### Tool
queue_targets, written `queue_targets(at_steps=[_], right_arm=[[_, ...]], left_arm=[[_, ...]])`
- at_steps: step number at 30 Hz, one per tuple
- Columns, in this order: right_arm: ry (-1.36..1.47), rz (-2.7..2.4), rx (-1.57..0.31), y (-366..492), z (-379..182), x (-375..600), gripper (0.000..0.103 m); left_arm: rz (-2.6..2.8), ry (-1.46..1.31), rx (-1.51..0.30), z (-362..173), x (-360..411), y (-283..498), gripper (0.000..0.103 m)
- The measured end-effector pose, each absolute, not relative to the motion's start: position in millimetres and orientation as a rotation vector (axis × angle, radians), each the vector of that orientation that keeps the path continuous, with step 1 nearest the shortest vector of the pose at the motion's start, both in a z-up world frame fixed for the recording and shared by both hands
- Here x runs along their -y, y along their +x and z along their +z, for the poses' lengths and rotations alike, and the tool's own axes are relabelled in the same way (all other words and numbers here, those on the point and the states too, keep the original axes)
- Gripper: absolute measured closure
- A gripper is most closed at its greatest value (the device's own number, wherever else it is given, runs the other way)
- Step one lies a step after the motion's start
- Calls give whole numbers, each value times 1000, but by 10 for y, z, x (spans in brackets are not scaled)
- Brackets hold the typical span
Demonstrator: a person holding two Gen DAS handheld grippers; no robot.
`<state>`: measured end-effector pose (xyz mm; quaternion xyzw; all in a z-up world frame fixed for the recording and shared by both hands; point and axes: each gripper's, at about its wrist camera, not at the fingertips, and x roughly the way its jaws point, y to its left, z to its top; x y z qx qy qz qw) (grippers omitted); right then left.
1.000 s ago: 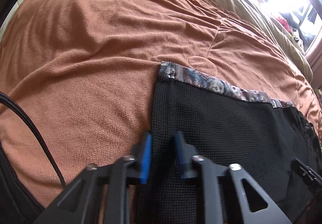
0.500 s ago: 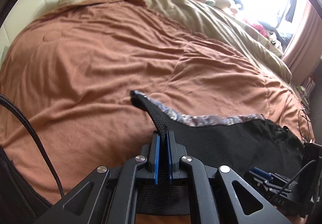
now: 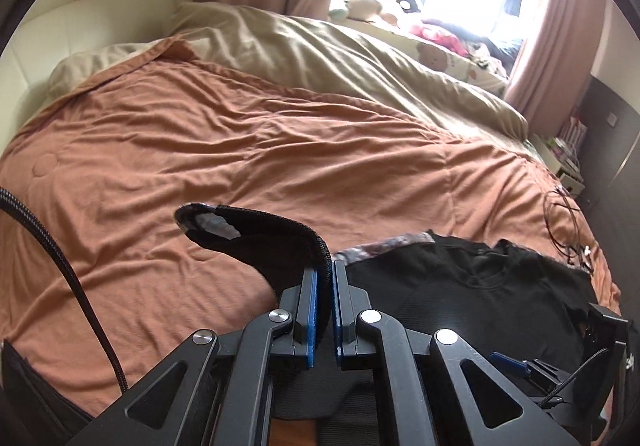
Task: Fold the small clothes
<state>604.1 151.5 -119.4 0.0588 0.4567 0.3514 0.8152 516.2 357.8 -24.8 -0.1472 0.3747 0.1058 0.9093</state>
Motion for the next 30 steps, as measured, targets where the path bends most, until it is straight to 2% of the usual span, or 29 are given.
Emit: queue_targets(at_steps=[6,20,24,30], right_arm=[[157,724,-947,5941,-1134,-1079,33],[275,654,-987,5971,-1156,-155,33],[282,644,-995,5993,-1155,4,33],[271,656,-1002,5994,-1166,-49,33]], left_arm=[[146,-240,-804,-213,-3025,5317,97],[-47,-231,-900,-512,-2103,5657,96],[-68,-236,-924,-591,-2007,5703,90],[-15,-225,-941,-634,-2184,5590,90]])
